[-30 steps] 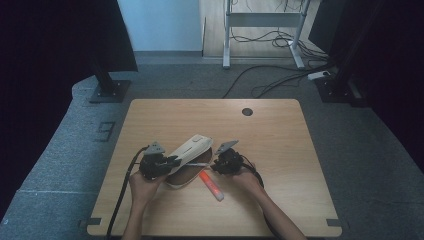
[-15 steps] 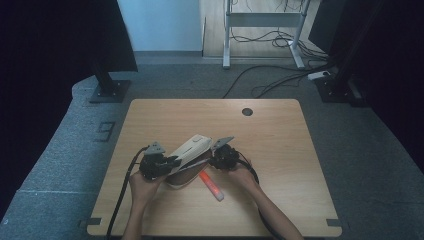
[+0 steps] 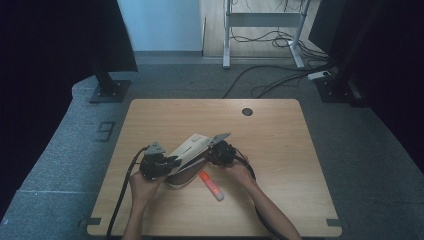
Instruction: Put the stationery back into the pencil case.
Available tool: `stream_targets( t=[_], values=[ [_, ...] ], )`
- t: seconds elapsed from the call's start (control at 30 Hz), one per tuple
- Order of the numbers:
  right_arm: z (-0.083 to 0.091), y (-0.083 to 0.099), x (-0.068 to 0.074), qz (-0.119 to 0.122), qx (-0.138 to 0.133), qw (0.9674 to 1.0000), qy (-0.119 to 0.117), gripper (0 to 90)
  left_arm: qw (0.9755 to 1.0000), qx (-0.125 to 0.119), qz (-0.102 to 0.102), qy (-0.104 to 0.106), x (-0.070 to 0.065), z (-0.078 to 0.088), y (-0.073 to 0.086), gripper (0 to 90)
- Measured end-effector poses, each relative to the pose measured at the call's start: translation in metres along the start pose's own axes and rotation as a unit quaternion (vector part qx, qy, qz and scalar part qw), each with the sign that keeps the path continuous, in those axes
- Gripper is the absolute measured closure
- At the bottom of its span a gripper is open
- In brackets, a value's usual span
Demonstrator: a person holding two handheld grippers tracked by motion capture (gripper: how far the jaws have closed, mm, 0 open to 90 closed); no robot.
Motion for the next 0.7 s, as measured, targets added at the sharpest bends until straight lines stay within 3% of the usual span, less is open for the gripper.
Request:
stream_targets(
  t=[0.47,0.7],
  values=[
    [-0.0091,-0.0070,-0.0011,0.003,-0.004,1.0000,0.001,75.7,1.0000,0.000,-0.001,0.000,0.0000,0.0004,0.0000,74.4],
    [-0.0002,-0.0071,0.0022,0.009,-0.005,0.9999,0.001,68.3,1.0000,0.000,-0.001,0.000,0.0000,0.0005,0.0000,74.4]
  ],
)
Point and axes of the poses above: each handheld gripper's, and its own axes: z roughly backward along the jaws, y roughly out of its underside, x roughly to its left, the point moved 8 cm from there along -z, roughly forward along the jaws, and after that the axes turned 7 degrees about -y, right-handed, at the moved point
